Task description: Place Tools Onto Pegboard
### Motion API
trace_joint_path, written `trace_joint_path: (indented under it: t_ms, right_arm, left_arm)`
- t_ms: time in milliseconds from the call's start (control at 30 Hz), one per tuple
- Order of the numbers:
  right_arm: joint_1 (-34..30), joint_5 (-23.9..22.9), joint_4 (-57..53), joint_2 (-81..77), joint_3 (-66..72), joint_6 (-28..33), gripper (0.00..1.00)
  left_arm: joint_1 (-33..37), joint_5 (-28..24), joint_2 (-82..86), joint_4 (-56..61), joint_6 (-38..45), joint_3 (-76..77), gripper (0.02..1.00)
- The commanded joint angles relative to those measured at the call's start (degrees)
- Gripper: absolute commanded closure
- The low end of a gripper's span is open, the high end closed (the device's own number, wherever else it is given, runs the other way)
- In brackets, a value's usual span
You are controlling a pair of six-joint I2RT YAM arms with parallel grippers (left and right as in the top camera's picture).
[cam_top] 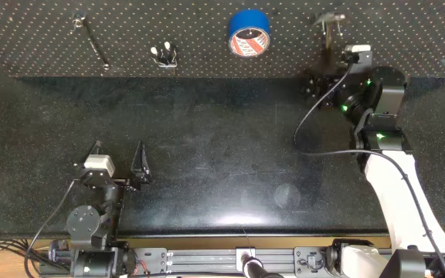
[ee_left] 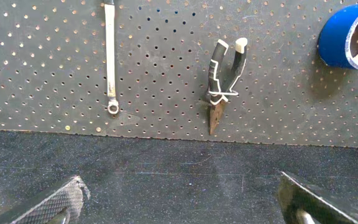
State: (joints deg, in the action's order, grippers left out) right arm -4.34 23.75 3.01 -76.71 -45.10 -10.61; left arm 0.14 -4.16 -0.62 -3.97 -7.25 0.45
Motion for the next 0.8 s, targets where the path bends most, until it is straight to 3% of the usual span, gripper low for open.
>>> trace_joint_path:
  t_ms: [33, 100, 167, 200, 233, 267, 333, 467, 533, 567, 667, 733, 800]
  right_arm:
    - [3.0, -7.6, 0.3, 7.5, 3.8, 2.0, 0.049]
    - [3.0, -15.9, 0.0, 22.7, 14.0, 2.2, 0.047]
    - [2.6, -16.1, -13.2, 48.0, 23.6, 2.3, 0.042]
    - [1.6, -16.1, -27.3, 61.7, 24.2, 2.3, 0.042]
    - [0.7, -16.0, -34.6, 71.0, 24.2, 2.3, 0.042]
    - [0.0, -16.0, -42.3, 76.6, 24.0, 2.3, 0.04]
    - [-0.4, -15.8, -45.5, 74.9, 24.5, 2.3, 0.038]
    - [-6.7, -15.8, -44.7, 75.3, 33.5, 2.3, 0.038]
    - [-7.6, -17.1, -38.1, 76.7, 36.1, 2.3, 0.038]
    - [-6.9, -17.2, -34.6, 76.7, 36.6, 2.3, 0.036]
    - [2.9, -17.1, -25.9, 76.7, 38.2, 2.3, 0.034]
    - [3.4, -17.2, -5.8, 76.7, 45.2, 2.3, 0.027]
    - [3.6, -17.2, -6.6, 76.7, 44.8, 2.3, 0.025]
  left_arm:
    - [0.2, -0.4, 0.4, -0.3, 0.9, -0.1, 0.025]
    - [0.2, -0.4, 0.4, -0.3, 0.9, -0.1, 0.025]
    - [0.2, -0.4, 0.4, -0.3, 0.9, -0.1, 0.025]
    - [0.2, -0.4, 0.4, -0.3, 0.9, -0.1, 0.025]
    - [0.2, -0.4, 0.4, -0.3, 0.9, -0.1, 0.023]
    - [0.2, -0.4, 0.4, -0.3, 0.9, -0.1, 0.025]
    - [0.2, -0.4, 0.4, -0.3, 0.9, -0.1, 0.025]
    - [0.2, -0.4, 0.4, -0.3, 0.9, -0.1, 0.025]
    - [0.2, -0.4, 0.4, -0.3, 0.9, -0.1, 0.025]
    - [0.2, -0.4, 0.4, -0.3, 0.9, -0.1, 0.025]
    - [0.2, -0.4, 0.4, -0.3, 0.9, -0.1, 0.023]
    - [0.2, -0.4, 0.4, -0.3, 0.9, -0.1, 0.025]
    - [0.2, -0.4, 0.4, -0.3, 0.9, -0.1, 0.025]
